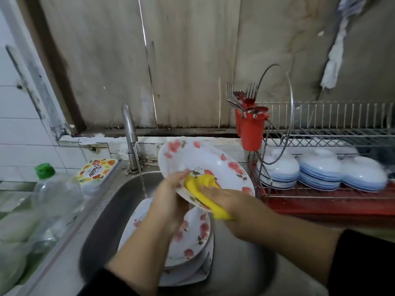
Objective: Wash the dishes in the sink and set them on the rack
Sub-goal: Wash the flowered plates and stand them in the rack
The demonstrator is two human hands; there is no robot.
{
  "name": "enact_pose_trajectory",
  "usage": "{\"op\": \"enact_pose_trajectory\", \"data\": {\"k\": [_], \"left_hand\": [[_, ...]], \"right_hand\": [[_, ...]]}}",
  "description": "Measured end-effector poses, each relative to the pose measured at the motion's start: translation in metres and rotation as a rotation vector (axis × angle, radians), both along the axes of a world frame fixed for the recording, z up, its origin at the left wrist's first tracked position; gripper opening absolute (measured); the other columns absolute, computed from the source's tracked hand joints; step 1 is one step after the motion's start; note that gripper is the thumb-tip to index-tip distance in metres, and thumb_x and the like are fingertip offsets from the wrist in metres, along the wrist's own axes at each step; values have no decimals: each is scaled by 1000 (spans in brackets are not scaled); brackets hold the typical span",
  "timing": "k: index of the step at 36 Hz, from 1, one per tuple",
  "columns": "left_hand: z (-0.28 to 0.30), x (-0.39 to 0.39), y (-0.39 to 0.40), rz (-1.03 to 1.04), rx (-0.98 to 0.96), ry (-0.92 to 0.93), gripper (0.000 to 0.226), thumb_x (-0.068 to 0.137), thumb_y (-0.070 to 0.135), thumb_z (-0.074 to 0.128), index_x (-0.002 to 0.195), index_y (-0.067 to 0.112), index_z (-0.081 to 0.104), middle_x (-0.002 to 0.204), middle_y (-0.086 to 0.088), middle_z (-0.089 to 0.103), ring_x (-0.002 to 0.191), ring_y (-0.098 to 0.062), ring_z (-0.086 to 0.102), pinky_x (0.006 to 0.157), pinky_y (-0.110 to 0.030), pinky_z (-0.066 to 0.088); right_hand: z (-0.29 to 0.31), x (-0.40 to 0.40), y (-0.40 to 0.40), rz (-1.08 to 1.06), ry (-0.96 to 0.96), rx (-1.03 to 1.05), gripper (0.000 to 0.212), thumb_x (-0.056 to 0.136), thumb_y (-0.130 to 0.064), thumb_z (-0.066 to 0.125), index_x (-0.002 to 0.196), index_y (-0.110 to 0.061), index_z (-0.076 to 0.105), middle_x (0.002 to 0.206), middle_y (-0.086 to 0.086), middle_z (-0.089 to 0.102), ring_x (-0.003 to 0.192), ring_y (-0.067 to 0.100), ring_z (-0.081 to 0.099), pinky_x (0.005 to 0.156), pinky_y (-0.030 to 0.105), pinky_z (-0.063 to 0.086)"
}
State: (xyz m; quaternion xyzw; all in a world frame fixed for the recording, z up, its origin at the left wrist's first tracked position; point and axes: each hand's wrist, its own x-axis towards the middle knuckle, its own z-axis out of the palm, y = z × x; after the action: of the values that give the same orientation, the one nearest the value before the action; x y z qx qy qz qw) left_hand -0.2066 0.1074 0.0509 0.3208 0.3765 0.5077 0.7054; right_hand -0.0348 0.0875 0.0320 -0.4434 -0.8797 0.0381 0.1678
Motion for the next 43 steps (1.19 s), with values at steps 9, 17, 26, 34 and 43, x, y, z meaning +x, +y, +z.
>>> {"op": "enact_pose_trajectory", "data": {"k": [9,17,26,34,43], "left_hand": [[0,15,-5,220,-37,117,24,89,12,42,67,8,51,51,-5,59,66,-27,54,64,-34,45],[25,-29,14,-13,14,-5,31,90,16,38,86,4,66,92,-19,69,79,-34,66,79,-44,49],[17,-9,-27,-16,-20,131,26,93,19,43,79,8,62,70,-8,66,64,-20,62,61,-28,50],[17,-39,-3,66,-67,128,29,97,26,40,94,11,65,69,-7,72,77,-27,66,77,-38,53],[22,-60,-3,-104,-25,122,34,98,31,40,109,9,63,99,-14,73,94,-33,67,86,-45,52]], "right_hand": [[-5,-14,-8,-57,-18,-43,70,93,-16,53,151,-21,14,158,-1,19,143,17,24,114,31,24],[17,26,-5,85,-111,130,80,65,-5,63,140,-21,40,141,-2,49,129,16,44,97,44,41],[-2,-49,-24,-192,171,-76,80,89,-2,53,150,-31,10,154,-10,24,141,13,26,115,26,21],[6,-35,-36,-167,-128,-86,86,90,-7,57,142,-30,-7,157,-3,17,142,16,24,115,26,12],[6,-36,-51,-147,-28,103,89,65,-1,62,145,-23,30,133,-1,56,116,16,50,93,40,48]]}}
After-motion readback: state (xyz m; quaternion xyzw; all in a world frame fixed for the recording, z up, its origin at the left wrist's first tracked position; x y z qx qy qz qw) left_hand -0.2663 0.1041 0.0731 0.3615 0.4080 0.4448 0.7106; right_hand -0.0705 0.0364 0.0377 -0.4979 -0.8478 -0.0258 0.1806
